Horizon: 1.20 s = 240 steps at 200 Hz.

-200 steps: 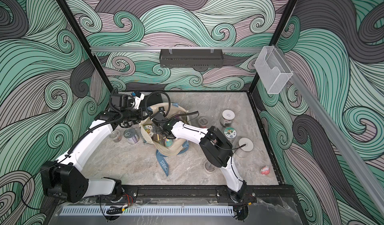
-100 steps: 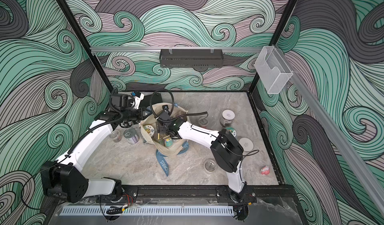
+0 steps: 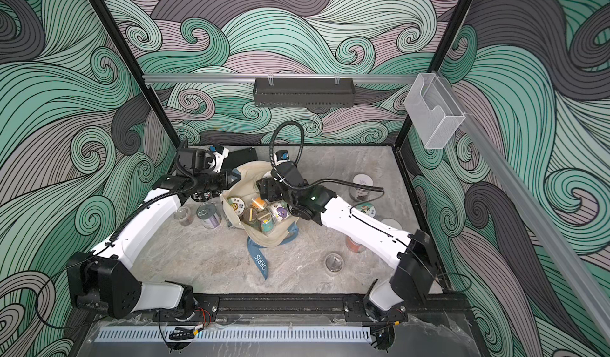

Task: Take out the seed jars from the canvas bag
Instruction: Pick up the seed jar from the canvas bag, then place the seed jar at the center of the board.

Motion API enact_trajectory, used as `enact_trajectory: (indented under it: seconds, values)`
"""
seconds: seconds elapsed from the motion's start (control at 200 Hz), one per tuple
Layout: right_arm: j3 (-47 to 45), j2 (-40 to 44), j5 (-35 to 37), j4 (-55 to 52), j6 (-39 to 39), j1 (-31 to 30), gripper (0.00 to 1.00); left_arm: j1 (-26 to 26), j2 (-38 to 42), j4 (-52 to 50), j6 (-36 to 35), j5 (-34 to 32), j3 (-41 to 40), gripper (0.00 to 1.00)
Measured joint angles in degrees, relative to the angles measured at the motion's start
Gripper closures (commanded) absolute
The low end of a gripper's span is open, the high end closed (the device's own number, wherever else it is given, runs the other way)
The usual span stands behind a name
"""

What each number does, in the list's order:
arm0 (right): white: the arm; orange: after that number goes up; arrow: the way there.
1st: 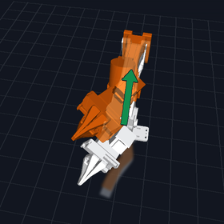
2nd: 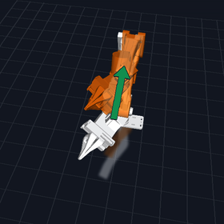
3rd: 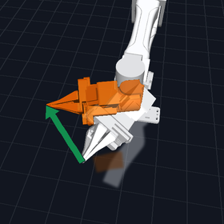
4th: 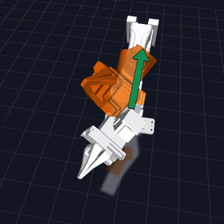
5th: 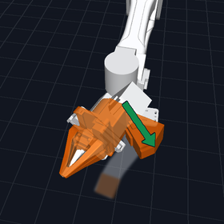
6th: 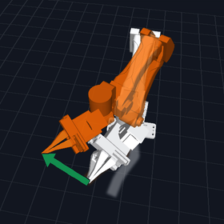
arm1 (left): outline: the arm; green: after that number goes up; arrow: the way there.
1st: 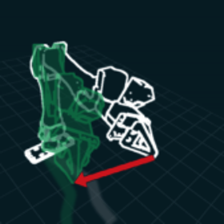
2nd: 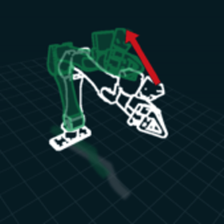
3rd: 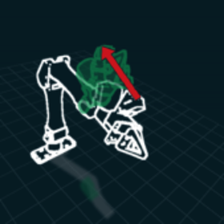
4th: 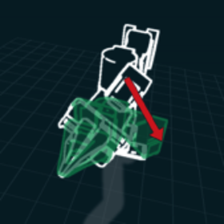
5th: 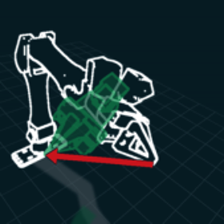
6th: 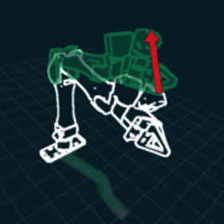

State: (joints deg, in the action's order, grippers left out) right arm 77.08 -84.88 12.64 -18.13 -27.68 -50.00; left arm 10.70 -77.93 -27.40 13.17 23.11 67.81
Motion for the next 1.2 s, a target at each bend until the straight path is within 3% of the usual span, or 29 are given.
enact_trajectory:
  seconds: [0.32,0.535,0.741,1.201]
  values:
    - [-2.36,13.55,-3.78,-5.73,-0.31,13.64,0.3,-0.04,-0.74,-0.28,0.02,-0.35,0.7,1.0]
    - [-2.36,14.67,-6.67,-9.4,0.28,24.7,0.3,-0.04,-0.74,-0.35,0.02,-0.39,0.7,1.0]
    - [-1.42,6.93,-9.2,-11.5,1.84,30.56,0.3,-0.04,-0.74,-0.33,0.02,-0.09,0.7,1.0]
    - [13.0,-19.56,-7.72,-17.09,8.2,33.73,0.28,0.02,-0.74,-0.24,0.02,1.53,0.7,1.0]
